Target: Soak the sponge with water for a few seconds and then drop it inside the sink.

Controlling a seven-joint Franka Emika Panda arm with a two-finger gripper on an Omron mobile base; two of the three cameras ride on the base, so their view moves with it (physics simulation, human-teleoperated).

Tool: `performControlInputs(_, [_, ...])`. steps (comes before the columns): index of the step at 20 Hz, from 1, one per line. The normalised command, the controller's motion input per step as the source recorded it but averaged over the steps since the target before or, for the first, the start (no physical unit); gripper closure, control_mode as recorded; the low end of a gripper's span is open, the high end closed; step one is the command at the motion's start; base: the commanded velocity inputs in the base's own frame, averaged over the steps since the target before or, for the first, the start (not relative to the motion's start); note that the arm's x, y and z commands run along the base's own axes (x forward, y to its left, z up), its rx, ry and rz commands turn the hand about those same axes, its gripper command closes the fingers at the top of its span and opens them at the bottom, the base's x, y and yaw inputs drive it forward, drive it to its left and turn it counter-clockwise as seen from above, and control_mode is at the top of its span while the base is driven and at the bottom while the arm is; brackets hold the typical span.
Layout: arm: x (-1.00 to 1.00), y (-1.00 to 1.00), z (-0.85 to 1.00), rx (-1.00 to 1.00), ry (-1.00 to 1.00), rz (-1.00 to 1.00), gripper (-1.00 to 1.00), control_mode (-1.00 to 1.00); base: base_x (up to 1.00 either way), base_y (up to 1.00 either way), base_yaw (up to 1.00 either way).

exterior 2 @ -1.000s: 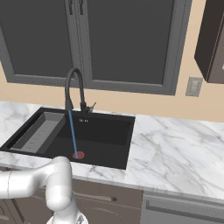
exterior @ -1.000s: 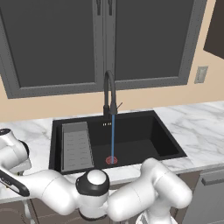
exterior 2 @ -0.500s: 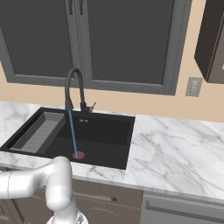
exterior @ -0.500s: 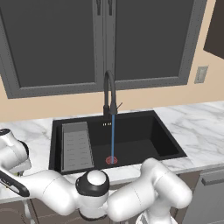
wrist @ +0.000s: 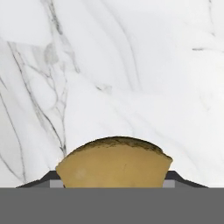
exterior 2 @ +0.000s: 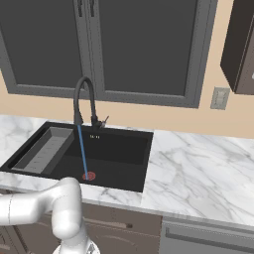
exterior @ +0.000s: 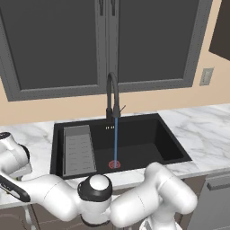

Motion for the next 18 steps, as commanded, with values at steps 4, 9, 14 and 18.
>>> performControlInputs(4, [0.0,-0.06,0.0,0.0,-0.01,-0.01,1.0,-1.0,0.0,0.0,0.0])
performControlInputs(9, [-0.16,-0.39,0.36,0.0,-0.11,-0.02,1.0,-1.0,0.0,0.0,0.0])
performControlInputs(14, [-0.17,-0.55,0.82,0.0,-0.02,0.0,1.0,-1.0,0.0,0.0,0.0])
performControlInputs(18, [-0.2,-0.71,0.77,0.01,0.0,0.0,1.0,-1.0,0.0,0.0,0.0])
